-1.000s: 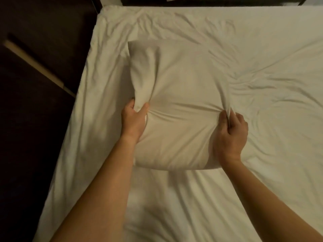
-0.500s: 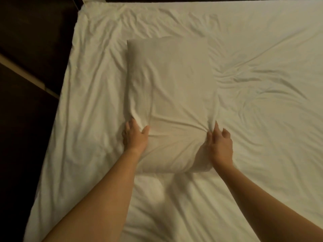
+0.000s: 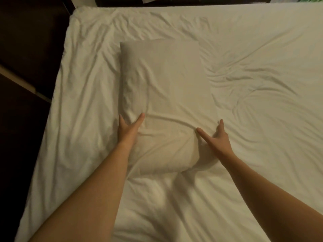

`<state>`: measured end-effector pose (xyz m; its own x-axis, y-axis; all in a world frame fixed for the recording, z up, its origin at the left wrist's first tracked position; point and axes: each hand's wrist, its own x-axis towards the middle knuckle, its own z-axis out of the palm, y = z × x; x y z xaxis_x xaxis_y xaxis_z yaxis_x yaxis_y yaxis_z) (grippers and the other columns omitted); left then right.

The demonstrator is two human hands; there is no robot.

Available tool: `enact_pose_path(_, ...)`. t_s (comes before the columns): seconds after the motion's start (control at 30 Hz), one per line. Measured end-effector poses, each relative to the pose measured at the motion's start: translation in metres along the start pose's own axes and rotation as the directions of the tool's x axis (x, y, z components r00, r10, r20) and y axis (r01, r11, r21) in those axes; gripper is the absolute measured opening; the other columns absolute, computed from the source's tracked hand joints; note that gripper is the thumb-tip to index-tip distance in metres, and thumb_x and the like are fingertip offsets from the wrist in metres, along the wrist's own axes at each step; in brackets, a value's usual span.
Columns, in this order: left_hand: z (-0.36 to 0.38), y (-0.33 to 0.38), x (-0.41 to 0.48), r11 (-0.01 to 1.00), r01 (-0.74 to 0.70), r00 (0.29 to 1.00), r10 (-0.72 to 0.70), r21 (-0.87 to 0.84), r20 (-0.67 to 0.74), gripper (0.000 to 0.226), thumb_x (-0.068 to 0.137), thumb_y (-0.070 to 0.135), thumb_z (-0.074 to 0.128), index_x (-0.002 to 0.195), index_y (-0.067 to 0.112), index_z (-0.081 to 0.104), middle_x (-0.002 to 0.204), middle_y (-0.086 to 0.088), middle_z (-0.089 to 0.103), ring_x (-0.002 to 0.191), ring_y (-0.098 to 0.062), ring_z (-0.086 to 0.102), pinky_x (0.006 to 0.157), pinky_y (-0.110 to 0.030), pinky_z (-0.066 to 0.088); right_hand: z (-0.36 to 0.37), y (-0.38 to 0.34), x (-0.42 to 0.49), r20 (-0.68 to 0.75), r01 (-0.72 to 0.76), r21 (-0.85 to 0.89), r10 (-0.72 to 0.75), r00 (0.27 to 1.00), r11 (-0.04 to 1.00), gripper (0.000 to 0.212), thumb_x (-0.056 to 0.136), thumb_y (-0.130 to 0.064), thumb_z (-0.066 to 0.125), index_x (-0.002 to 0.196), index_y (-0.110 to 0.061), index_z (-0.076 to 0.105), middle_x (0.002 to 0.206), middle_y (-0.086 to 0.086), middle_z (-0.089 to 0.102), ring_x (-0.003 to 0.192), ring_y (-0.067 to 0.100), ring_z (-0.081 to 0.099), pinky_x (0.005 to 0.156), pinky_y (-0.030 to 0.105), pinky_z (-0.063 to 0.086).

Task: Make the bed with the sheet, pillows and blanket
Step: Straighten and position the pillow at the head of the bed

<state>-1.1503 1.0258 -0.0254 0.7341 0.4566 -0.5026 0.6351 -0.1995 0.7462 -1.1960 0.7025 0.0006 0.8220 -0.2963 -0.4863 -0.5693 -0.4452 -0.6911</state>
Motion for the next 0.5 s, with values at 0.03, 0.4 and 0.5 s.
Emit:
enact_pose_path(0.03,0.002,0.002,0.007,1.000,0.005,1.000,-0.005,-0.019,0.017,0.127,0.072,0.070,0.082,0.167,0.020,0.014,0.169,-0.008,0.028,0.154,-0.025,0.031,0.125,-0.034,0.026,0.002,-0.001,0.005,0.007,0.003,0.022,-0.003,1.000,1.000,0.129,0.063,-0.081,0.077,0.162,-0.036,0.007,0.164,0.004,0.030,0.150,0.023,0.031,0.120,0.041,0.031)
enact_pose_path(0.4,0.026,0.027,0.000,0.970,-0.243,0.964,0.238,-0.031,-0.116,0.044,0.086,0.028,0.080,0.123,0.006,0.069,0.118,-0.005,0.071,0.105,-0.025,0.069,0.093,-0.029,0.052,0.020,-0.028,0.003,-0.191,0.127,0.111,-0.104,0.976,0.986,0.026,0.095,-0.042,0.061,0.100,-0.021,0.075,0.102,-0.005,0.060,0.098,0.022,0.063,0.083,0.036,0.048)
enact_pose_path(0.5,0.010,0.049,-0.009,0.938,-0.347,0.922,0.340,-0.008,-0.188,0.030,0.090,0.026,0.071,0.112,0.006,0.070,0.111,-0.014,0.072,0.103,-0.033,0.068,0.095,-0.043,0.055,0.024,-0.049,-0.010,-0.241,0.165,0.182,-0.119,0.963,0.969,0.028,0.098,-0.040,0.057,0.093,-0.020,0.075,0.098,-0.007,0.060,0.093,0.017,0.063,0.083,0.035,0.048)
